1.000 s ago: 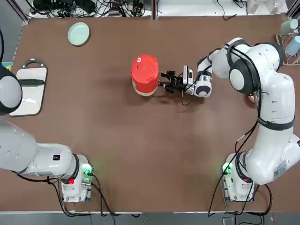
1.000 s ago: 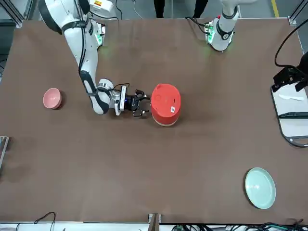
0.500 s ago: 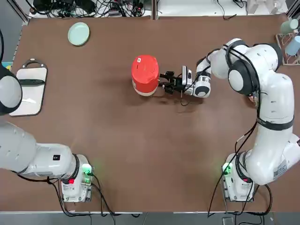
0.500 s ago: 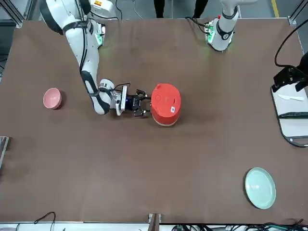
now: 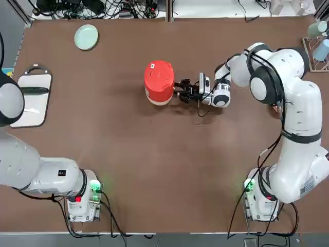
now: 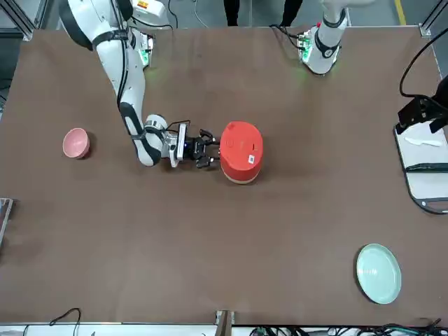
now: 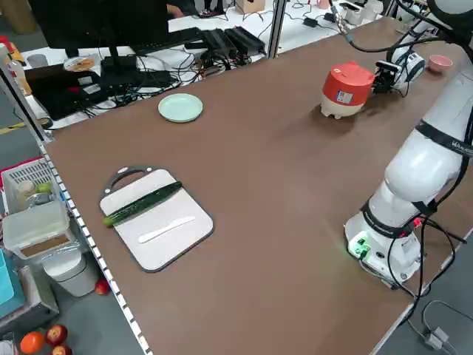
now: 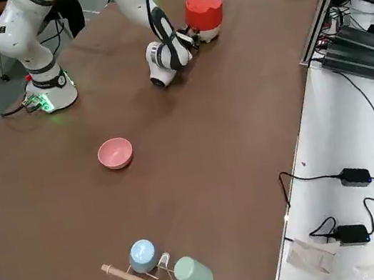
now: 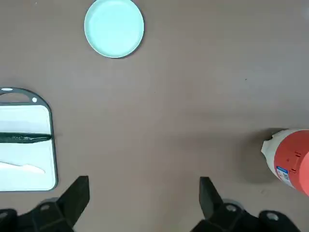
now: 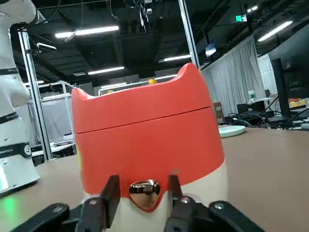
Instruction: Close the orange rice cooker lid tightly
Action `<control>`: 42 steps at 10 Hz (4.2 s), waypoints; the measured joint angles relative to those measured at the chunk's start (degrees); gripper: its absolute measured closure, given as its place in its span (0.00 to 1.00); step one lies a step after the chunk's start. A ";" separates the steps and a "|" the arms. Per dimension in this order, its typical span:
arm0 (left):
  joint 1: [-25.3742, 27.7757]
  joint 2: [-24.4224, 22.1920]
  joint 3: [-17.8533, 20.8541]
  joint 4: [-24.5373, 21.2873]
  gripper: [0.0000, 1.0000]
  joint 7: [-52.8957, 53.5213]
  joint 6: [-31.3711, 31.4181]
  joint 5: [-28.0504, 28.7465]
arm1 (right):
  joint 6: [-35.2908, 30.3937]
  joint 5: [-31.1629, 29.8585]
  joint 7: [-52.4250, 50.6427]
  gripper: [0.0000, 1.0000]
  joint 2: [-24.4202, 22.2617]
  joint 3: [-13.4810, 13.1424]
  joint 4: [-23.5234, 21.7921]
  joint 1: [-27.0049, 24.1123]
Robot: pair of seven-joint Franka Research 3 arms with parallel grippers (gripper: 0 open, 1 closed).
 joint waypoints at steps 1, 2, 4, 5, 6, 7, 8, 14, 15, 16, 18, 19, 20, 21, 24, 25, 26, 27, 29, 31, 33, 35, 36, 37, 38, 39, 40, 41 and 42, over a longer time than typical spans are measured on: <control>0.00 0.00 0.00 0.00 0.00 0.00 0.00 0.00 | 0.00 0.02 0.00 0.53 0.00 -0.01 0.00 0.00; 0.00 0.00 0.00 0.00 0.00 0.00 0.00 0.00 | 0.00 0.05 0.01 0.55 0.00 -0.04 0.01 0.00; 0.00 0.00 0.00 0.00 0.00 0.00 0.00 0.00 | 0.00 0.06 0.01 0.55 0.01 -0.07 0.03 0.00; 0.00 0.00 0.00 0.00 0.00 0.00 0.00 0.00 | 0.00 0.06 0.02 0.56 0.01 -0.07 0.03 0.00; 0.00 0.00 0.00 0.00 0.00 0.00 0.00 0.00 | 0.00 0.07 0.02 0.56 0.02 -0.08 0.03 0.00; 0.00 0.00 0.00 0.00 0.00 0.00 0.00 0.00 | 0.00 0.08 0.07 0.54 0.03 -0.09 0.03 0.00; 0.00 0.00 0.00 0.00 0.00 0.00 0.00 0.00 | 0.00 0.09 0.13 0.54 0.04 -0.09 0.03 0.00; 0.00 0.00 0.00 0.00 0.00 0.00 0.00 0.00 | -0.17 0.11 1.14 0.01 0.07 -0.30 0.07 -0.44; 0.00 0.00 0.00 0.00 0.00 0.00 0.00 0.00 | -0.33 0.11 1.49 0.00 0.07 -0.42 0.09 -0.80; 0.00 0.00 0.00 0.00 0.00 0.00 0.00 0.00 | -0.69 -0.52 2.11 0.00 0.06 -0.52 0.14 -1.37; 0.00 0.00 0.01 0.03 0.00 0.00 0.00 0.00 | -0.94 -6.15 3.53 0.00 -0.53 -0.66 0.71 -4.55; 0.00 -0.01 0.01 0.13 0.00 0.00 0.00 0.00 | -0.11 -10.29 4.44 0.00 -1.92 -1.13 0.91 -6.47; -0.01 -0.06 0.01 0.25 0.00 0.00 0.00 0.00 | 2.07 -15.02 5.88 0.00 -4.23 -2.58 1.09 -7.62; -0.01 -0.14 0.01 0.28 0.00 0.00 0.00 0.00 | 4.46 -20.15 9.26 0.00 -7.31 -4.64 1.44 -8.12; 0.01 -0.22 0.28 0.28 0.00 0.00 0.00 0.00 | 8.77 -35.37 22.65 0.00 -13.82 -11.13 4.53 -8.26; 0.02 -0.23 0.62 0.29 0.00 0.00 0.00 0.00 | 10.34 -41.63 27.28 0.00 -14.48 -13.56 6.84 -8.25; 0.03 -0.23 0.76 0.29 0.00 0.00 0.00 0.00 | 11.23 -48.47 32.12 0.00 -14.84 -16.29 9.91 -8.26; 0.01 -0.23 0.76 0.30 0.00 0.00 0.00 0.00 | 11.79 -53.52 36.68 0.00 -14.98 -18.66 12.90 -8.18; 0.01 -0.23 0.76 0.30 0.00 0.00 0.00 0.00 | 12.81 -62.82 44.50 0.00 -15.09 -21.75 18.06 -7.64; 0.01 -0.23 0.75 0.30 0.00 0.00 0.00 0.00 | 15.35 -69.41 52.80 0.00 -15.12 -23.04 21.75 -6.91; 0.00 -0.23 0.74 0.30 0.00 0.00 0.00 0.00 | 18.44 -71.69 57.42 0.00 -15.07 -23.08 22.10 -5.90; 0.00 -0.23 0.74 0.30 0.00 0.00 0.00 0.00 | 20.56 -72.10 62.55 0.00 -14.98 -23.10 21.91 -5.70; 0.00 -0.23 0.74 0.30 0.00 0.00 0.00 0.00 | 22.16 -72.17 68.14 0.00 -15.07 -23.07 21.73 -5.65; 0.00 -0.23 0.74 0.30 0.00 0.00 0.00 0.00 | 23.56 -73.71 76.52 0.00 -15.53 -22.85 21.66 -5.42; 0.00 -0.23 0.74 0.30 0.00 0.00 0.00 0.00 | 24.28 -78.73 87.42 0.00 -16.98 -21.93 21.73 -5.08; -0.01 -0.24 0.74 0.31 0.00 0.00 0.00 0.00 | 24.57 -84.75 99.30 0.00 -19.39 -20.32 21.83 -4.82; -0.01 -0.24 0.74 0.31 0.00 0.00 0.00 0.00 | 24.51 -89.87 111.37 0.00 -22.10 -18.71 22.02 -4.61; -0.01 -0.24 0.74 0.32 0.00 0.00 0.00 0.00 | 22.56 -94.51 123.52 0.00 -24.61 -17.73 22.71 -4.49; -0.01 -0.25 0.74 0.34 0.00 0.00 0.00 0.00 | 18.40 -98.54 135.27 0.00 -26.65 -17.51 24.32 -4.63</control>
